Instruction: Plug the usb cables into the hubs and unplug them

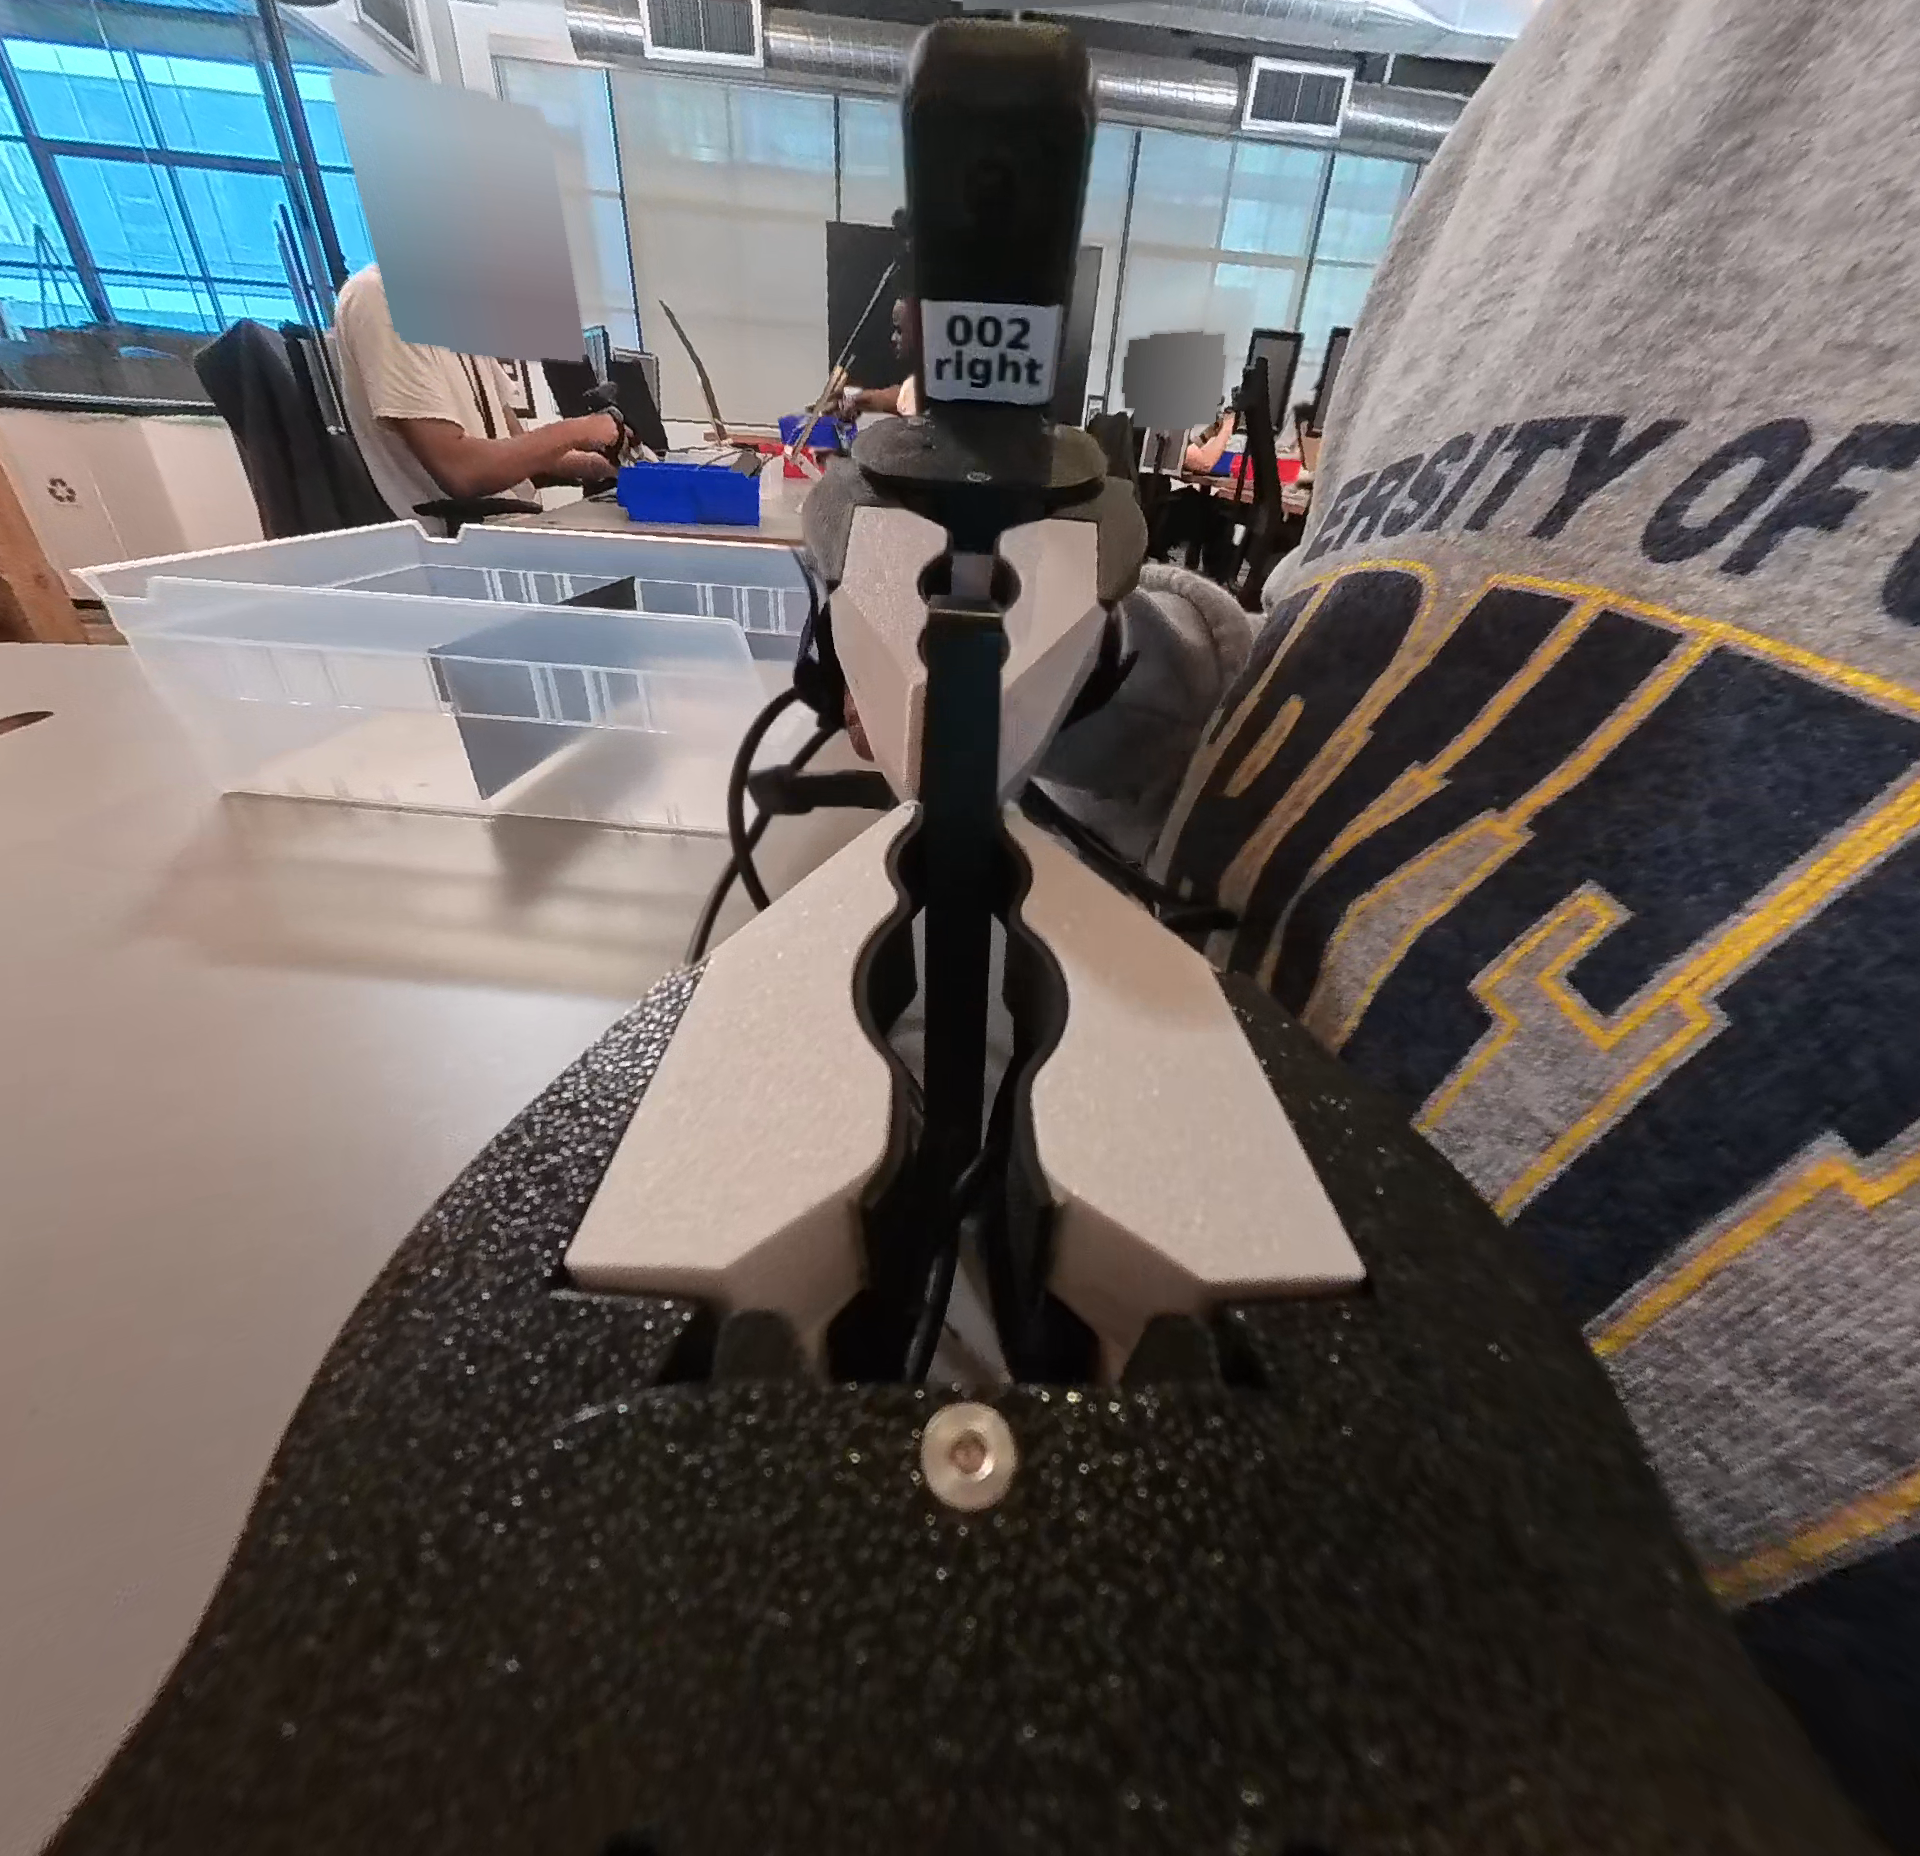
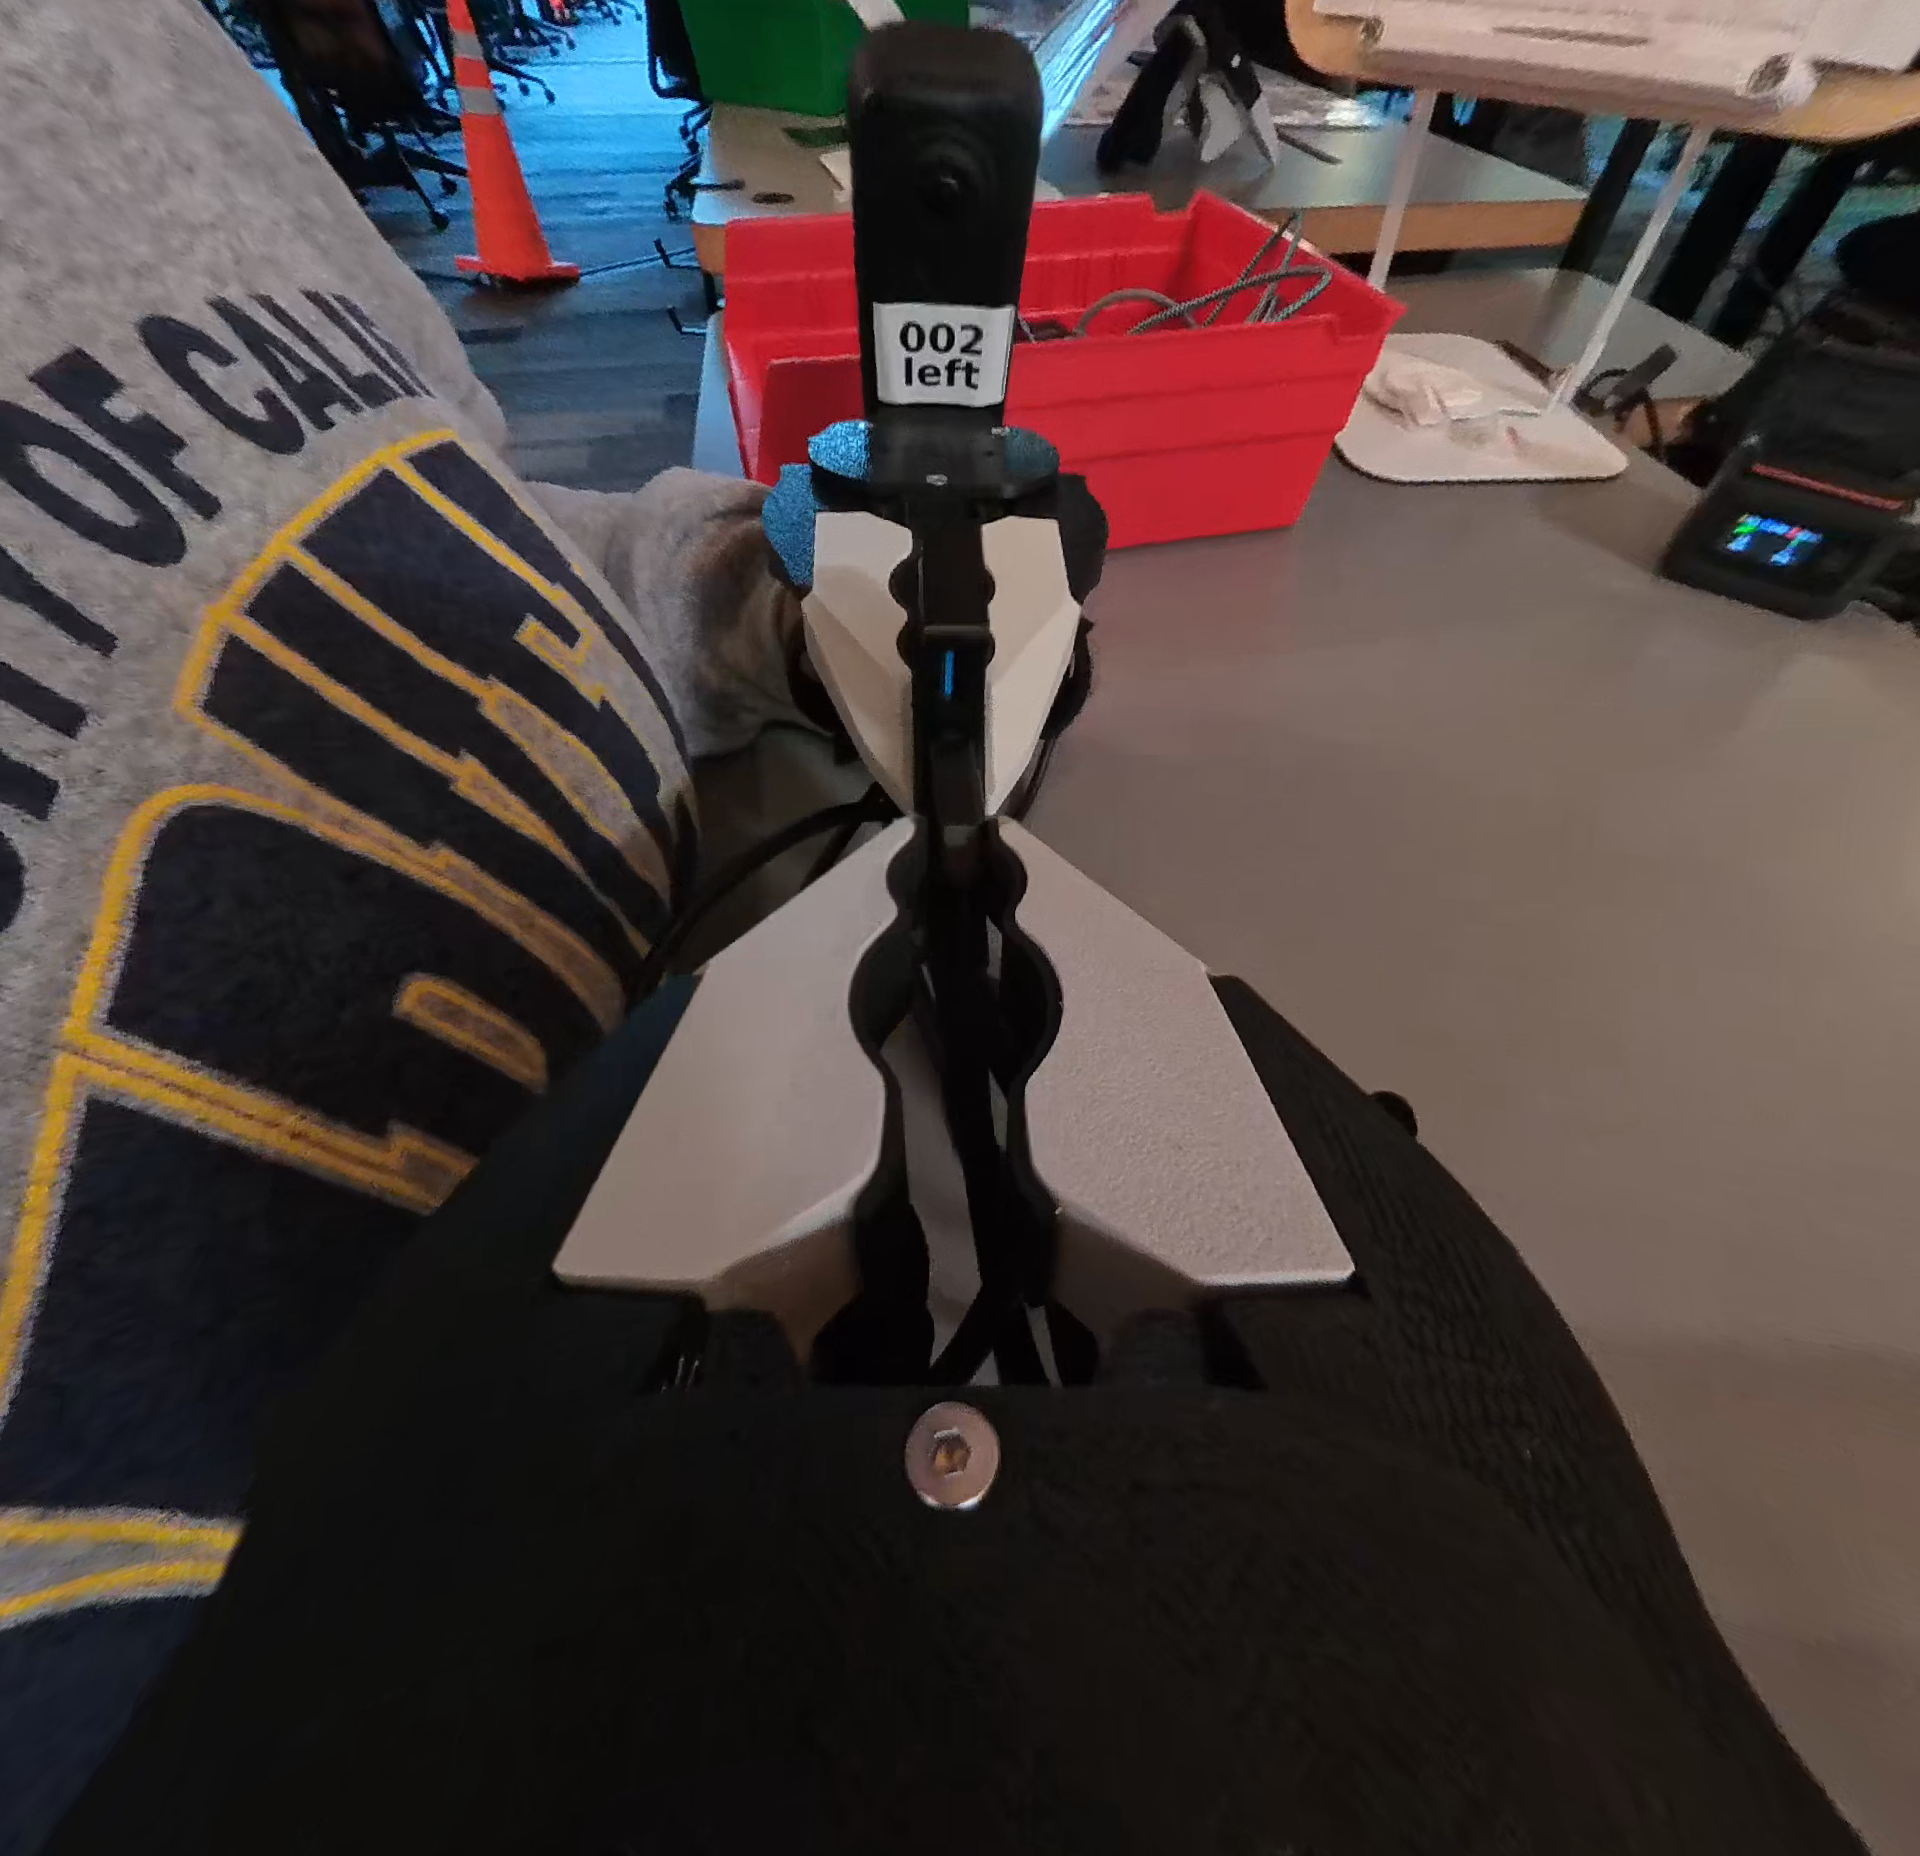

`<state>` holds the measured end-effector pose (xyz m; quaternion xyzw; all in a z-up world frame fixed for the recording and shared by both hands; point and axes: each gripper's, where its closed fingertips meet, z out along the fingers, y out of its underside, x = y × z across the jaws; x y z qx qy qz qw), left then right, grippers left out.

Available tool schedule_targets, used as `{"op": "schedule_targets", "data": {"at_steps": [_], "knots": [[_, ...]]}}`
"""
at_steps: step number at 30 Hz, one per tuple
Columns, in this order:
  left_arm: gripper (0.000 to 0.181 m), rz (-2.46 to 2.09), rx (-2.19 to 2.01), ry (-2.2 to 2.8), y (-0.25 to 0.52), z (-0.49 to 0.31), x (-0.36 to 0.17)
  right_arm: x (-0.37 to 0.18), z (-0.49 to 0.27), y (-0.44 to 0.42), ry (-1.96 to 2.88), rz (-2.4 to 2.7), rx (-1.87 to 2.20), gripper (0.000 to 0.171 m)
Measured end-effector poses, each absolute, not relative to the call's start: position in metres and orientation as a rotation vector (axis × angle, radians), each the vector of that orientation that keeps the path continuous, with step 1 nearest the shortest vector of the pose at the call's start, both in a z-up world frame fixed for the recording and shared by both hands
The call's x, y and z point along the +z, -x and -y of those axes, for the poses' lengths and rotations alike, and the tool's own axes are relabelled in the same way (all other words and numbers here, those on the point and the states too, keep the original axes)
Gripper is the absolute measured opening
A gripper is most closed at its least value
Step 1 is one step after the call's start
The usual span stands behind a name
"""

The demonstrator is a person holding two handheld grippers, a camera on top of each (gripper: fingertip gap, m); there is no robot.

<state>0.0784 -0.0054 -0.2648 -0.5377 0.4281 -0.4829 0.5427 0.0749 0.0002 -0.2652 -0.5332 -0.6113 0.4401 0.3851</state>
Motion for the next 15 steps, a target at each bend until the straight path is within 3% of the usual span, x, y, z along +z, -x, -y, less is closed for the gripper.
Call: {"op": "schedule_targets", "data": {"at_steps": [14,15], "knots": [[0.01,-0.95,-1.225,1.255,-0.074,0.004,-0.257,-0.256,0.0,-0.07,1.31,1.465,1.198,0.008],[0.022,-0.922,-1.245,1.222,-0.071,0.005,-0.25,-0.258,0.0,-0.07,1.312,1.48,1.188,0.008]]}}
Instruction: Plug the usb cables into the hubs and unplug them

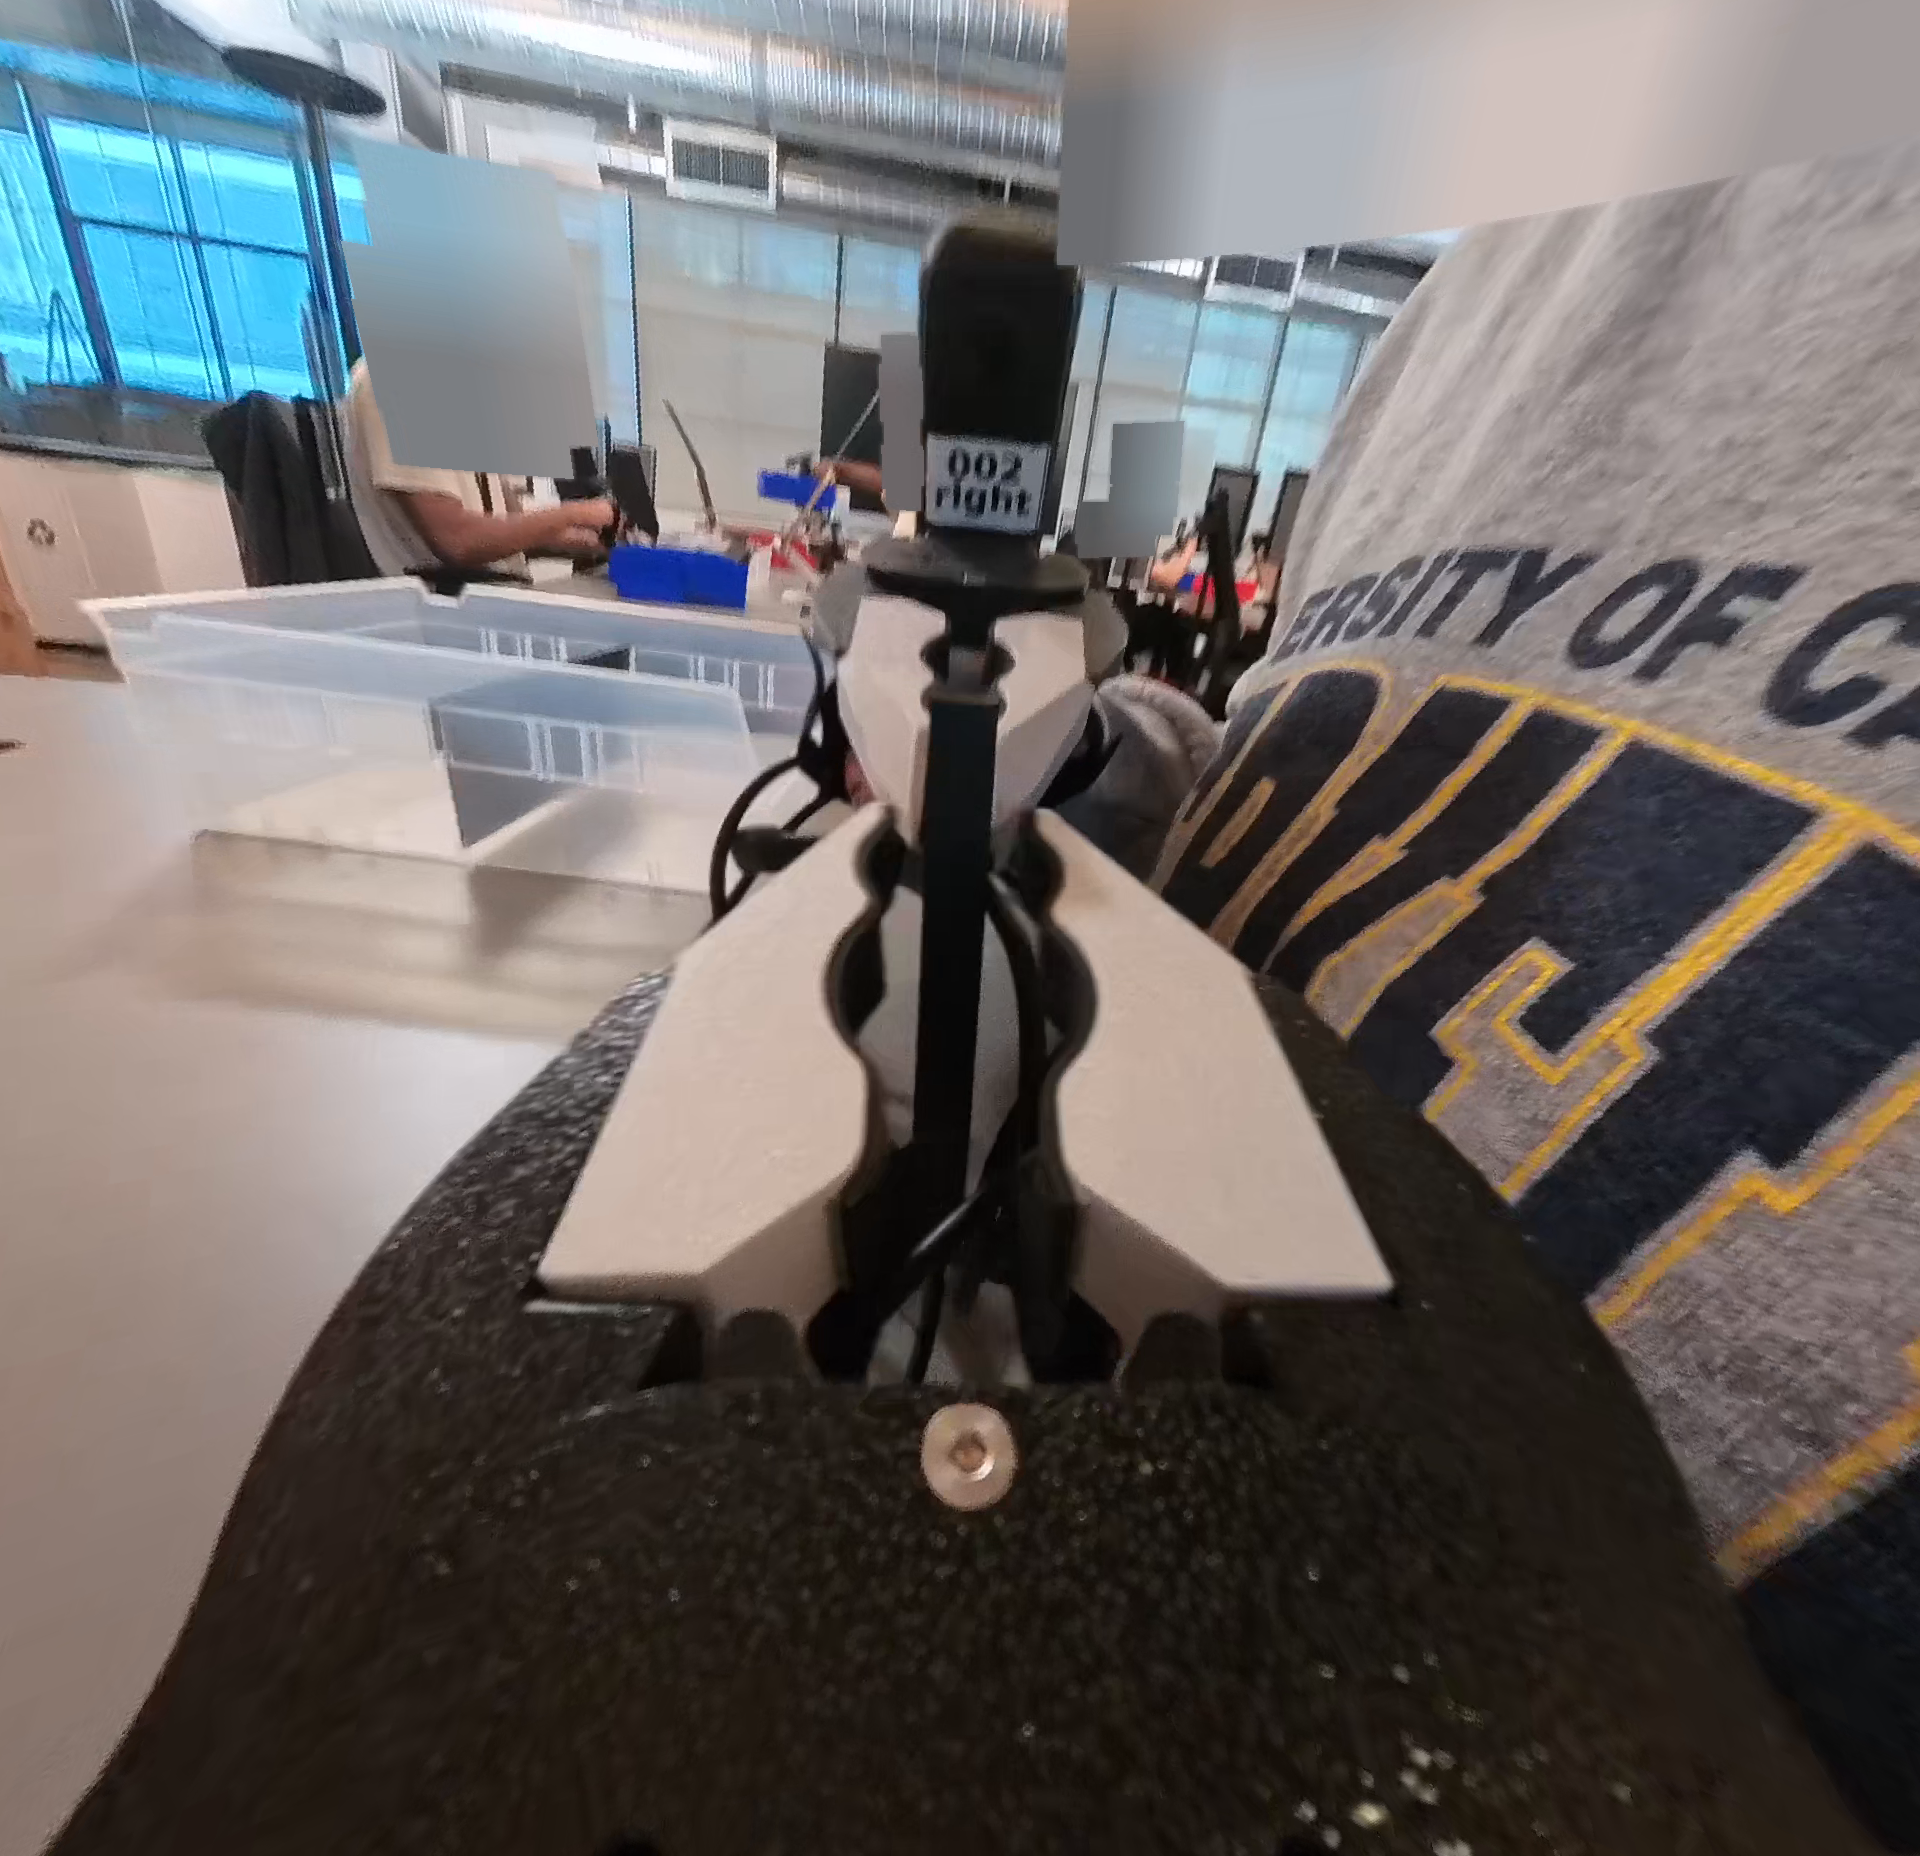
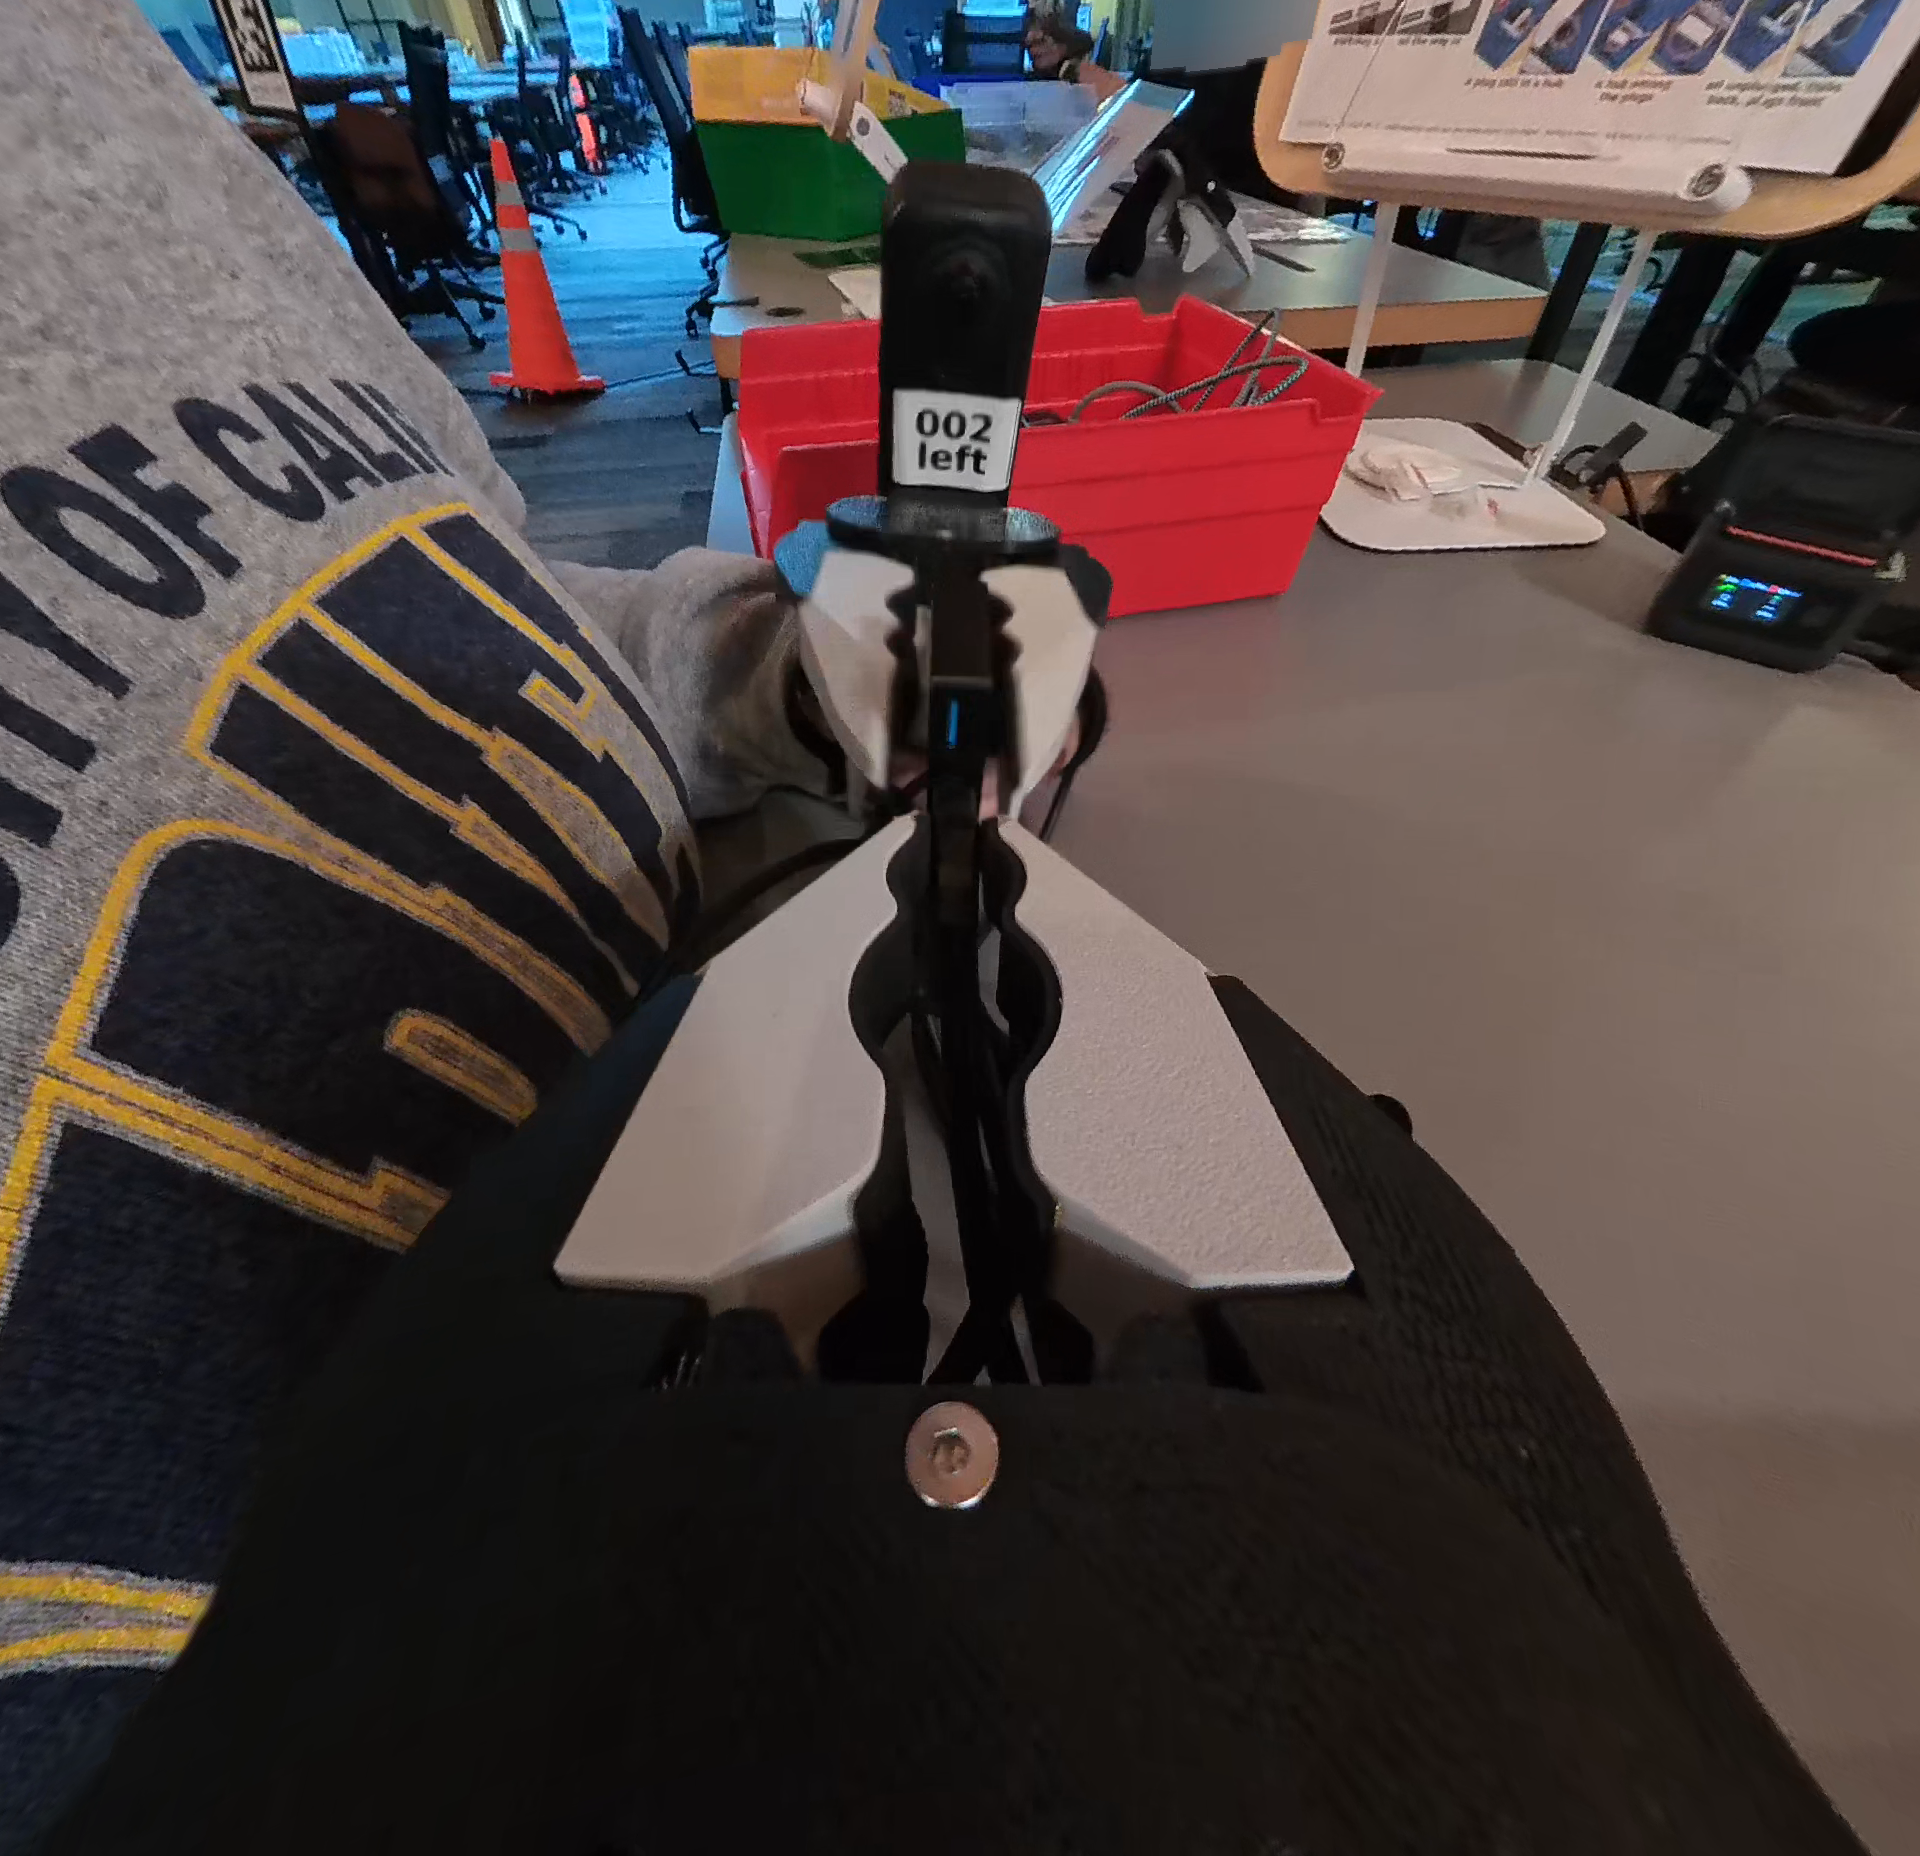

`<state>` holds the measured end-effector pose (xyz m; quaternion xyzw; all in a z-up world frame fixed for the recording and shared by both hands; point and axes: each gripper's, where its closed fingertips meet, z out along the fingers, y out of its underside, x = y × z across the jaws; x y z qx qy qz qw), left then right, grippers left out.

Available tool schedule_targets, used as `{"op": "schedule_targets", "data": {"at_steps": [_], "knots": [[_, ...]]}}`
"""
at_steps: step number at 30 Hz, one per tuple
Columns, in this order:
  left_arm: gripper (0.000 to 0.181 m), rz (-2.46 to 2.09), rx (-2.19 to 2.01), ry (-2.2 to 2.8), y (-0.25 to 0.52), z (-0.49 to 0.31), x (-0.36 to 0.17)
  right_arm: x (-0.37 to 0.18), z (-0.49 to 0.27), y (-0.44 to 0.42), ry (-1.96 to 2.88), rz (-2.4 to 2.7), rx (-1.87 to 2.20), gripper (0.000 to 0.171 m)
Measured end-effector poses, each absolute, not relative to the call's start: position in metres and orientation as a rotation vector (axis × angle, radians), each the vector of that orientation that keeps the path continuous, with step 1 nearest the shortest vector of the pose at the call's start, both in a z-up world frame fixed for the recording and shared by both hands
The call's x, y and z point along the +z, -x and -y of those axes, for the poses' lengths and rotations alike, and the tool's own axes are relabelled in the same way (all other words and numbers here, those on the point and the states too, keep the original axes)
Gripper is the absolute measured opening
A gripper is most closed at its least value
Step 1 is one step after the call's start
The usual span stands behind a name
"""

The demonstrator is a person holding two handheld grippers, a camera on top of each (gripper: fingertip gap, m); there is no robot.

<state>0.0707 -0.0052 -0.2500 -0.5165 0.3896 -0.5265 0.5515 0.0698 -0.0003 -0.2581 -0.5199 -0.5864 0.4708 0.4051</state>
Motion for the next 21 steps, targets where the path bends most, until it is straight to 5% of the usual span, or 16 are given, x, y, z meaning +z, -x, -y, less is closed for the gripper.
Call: {"op": "schedule_targets", "data": {"at_steps": [17,21], "knots": [[0.009,-1.085,-0.962,1.345,-0.077,0.035,-0.26,-0.268,0.03,-0.075,1.247,1.682,1.158,0.008],[0.008,-0.768,-1.037,1.367,-0.005,0.017,-0.242,-0.252,-0.024,-0.124,1.413,1.454,1.155,0.007]]}}
